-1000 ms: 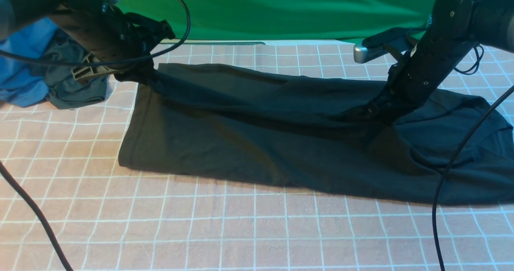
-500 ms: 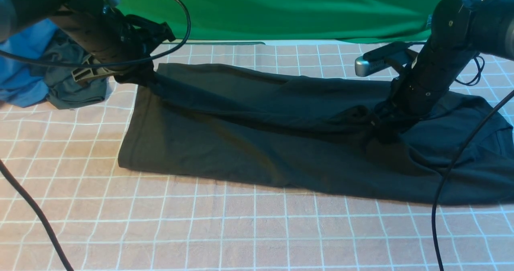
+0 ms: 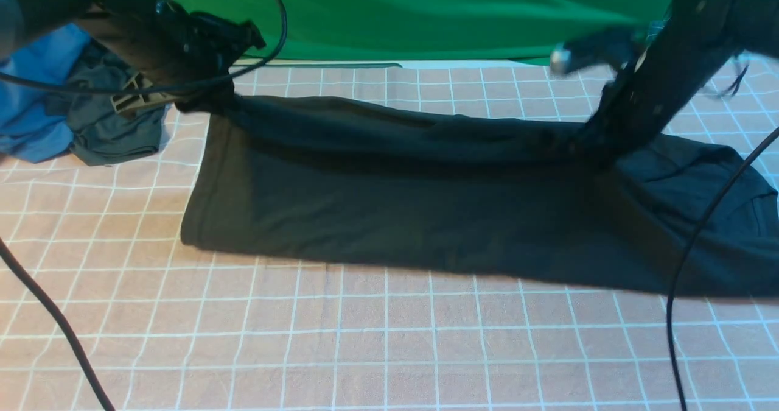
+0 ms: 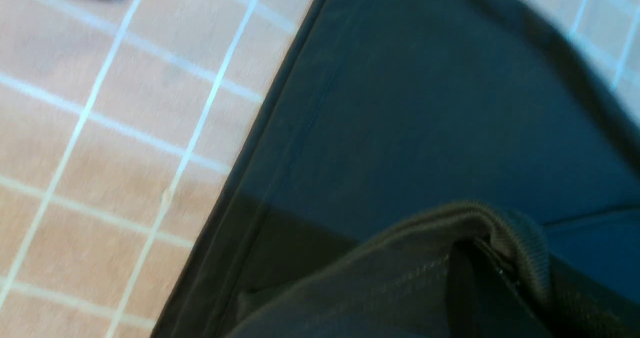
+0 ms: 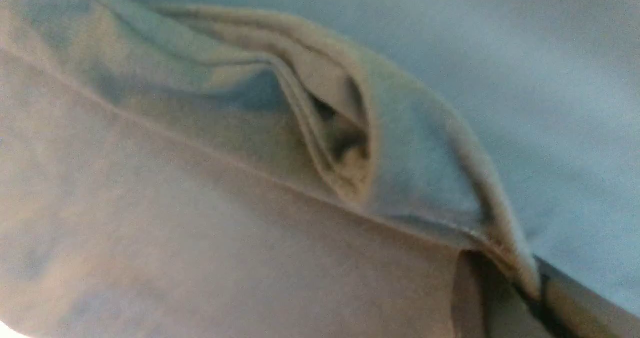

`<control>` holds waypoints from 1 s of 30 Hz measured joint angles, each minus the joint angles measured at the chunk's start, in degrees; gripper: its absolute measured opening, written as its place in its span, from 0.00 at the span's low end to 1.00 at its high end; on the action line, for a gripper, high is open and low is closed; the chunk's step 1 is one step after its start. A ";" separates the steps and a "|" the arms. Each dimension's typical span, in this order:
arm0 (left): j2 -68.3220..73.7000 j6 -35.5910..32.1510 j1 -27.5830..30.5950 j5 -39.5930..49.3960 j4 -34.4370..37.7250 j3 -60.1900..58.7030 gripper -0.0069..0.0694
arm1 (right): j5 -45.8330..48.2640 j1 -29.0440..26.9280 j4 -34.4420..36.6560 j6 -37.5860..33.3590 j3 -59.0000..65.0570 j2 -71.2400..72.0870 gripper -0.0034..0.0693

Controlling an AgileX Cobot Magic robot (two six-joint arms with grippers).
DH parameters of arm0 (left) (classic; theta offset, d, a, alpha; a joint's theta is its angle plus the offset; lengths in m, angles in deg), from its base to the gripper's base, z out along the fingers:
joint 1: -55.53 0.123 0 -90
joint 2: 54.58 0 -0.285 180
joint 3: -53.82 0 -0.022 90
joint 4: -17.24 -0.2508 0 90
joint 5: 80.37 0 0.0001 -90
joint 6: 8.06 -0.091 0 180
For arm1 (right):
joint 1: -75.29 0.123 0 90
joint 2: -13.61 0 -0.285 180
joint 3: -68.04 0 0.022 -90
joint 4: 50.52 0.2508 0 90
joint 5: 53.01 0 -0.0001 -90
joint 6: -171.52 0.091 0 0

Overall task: Fold a long-sleeved shirt over a pink coffee tablecloth.
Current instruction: 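Fold the black garment in half by bringing its near edge over to the far edge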

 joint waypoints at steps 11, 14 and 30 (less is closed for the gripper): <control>3.85 2.81 1.99 -7.03 -0.14 0.93 0.15 | -3.32 -0.41 0.18 -4.12 -2.54 -1.50 0.14; 5.47 3.05 3.58 -7.25 1.72 2.20 0.15 | -4.20 -0.41 0.54 -4.60 -2.54 -2.90 0.14; 13.67 3.10 4.15 -15.66 3.67 7.45 0.15 | -14.71 -0.35 0.48 -5.41 -4.27 -7.84 0.14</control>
